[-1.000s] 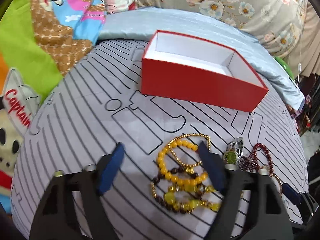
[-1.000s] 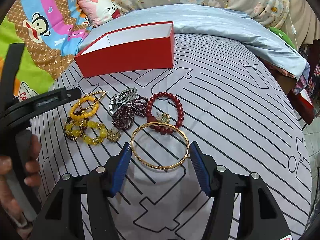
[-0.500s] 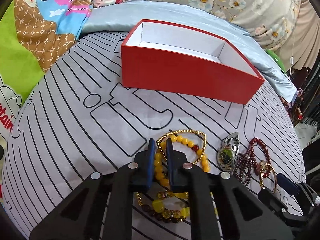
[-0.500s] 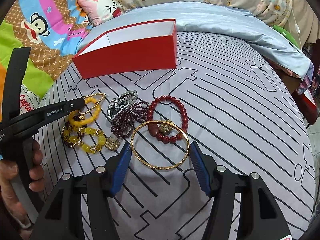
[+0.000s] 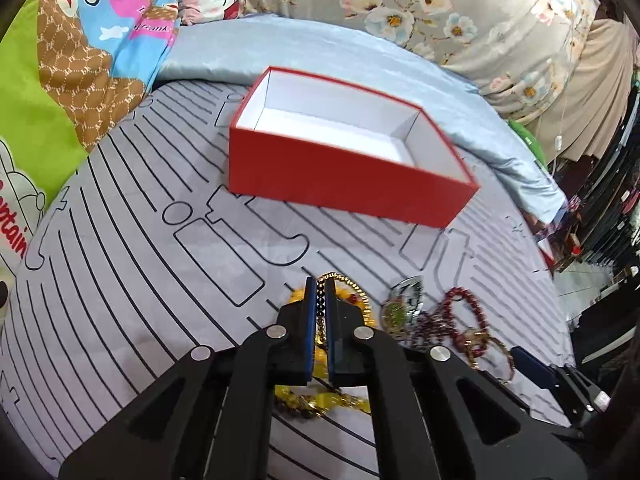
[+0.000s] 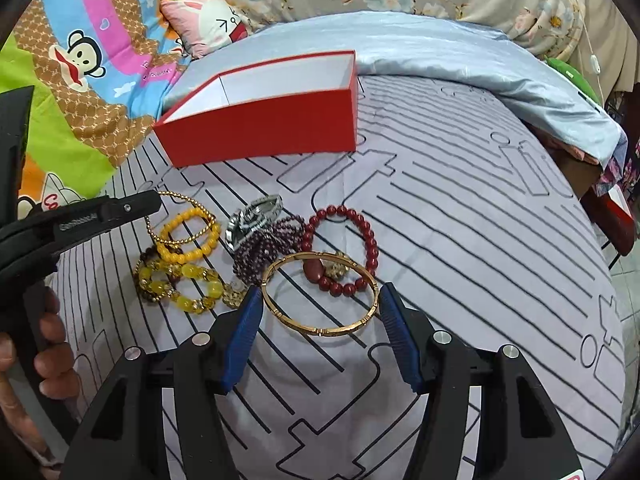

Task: Organize jewelry
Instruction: 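Carry both bracelets into the red box and open both tools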

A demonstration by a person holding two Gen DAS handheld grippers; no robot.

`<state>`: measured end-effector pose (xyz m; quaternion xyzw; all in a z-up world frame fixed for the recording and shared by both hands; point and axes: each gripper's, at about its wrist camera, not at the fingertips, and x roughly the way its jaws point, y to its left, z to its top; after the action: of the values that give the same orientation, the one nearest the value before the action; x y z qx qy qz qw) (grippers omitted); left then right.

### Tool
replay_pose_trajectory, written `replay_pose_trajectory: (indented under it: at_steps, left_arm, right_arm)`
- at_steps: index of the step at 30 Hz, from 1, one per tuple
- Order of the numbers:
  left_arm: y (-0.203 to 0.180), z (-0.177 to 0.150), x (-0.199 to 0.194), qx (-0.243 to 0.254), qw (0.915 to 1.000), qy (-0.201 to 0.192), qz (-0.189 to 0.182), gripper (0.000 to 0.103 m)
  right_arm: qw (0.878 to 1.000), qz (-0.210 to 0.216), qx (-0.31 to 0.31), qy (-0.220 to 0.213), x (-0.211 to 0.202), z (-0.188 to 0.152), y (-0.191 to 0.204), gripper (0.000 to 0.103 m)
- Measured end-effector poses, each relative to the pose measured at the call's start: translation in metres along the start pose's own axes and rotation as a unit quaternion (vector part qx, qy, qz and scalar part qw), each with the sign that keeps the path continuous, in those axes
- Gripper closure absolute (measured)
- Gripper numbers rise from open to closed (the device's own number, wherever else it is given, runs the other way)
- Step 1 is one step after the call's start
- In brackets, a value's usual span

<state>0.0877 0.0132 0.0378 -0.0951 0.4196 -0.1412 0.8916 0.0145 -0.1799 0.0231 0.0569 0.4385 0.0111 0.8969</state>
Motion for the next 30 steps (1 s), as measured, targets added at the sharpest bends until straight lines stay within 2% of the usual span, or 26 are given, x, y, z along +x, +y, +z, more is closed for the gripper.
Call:
replay_pose_trajectory:
  at_steps: [8, 15, 20, 24, 30]
  left_arm:
    - [-0.014, 0.03, -0.032, 0.018, 0.9994, -0.027, -0.013, 0.099]
    - [-0.024, 0.092, -0.032, 0.037, 0.9973, -0.063, 0.004, 0.099]
    - [-0.026, 0.139, 0.005, 0.047, 0.996, -0.07, 0.03, 0.099]
    - [-0.019, 0.171, 0.05, 0.036, 0.9967, -0.058, 0.044, 0.099]
    - [-0.007, 0.19, 0.1, 0.032, 0.997, -0.038, 0.06, 0.099]
  right_arm:
    - [0.999, 0.011, -0.002, -0.035, -0.023, 0.032, -0.001, 0.045]
    - [0.996, 0.037, -0.006, -0.075, -0.022, 0.108, -0.004, 0.045]
    - [0.996, 0.034, -0.013, -0.086, 0.008, 0.164, 0.001, 0.045]
    - [0.997, 0.031, -0.018, -0.073, 0.054, 0.207, 0.007, 0.045]
    - [0.998, 0.026, -0.027, -0.045, 0.111, 0.237, 0.011, 0.045]
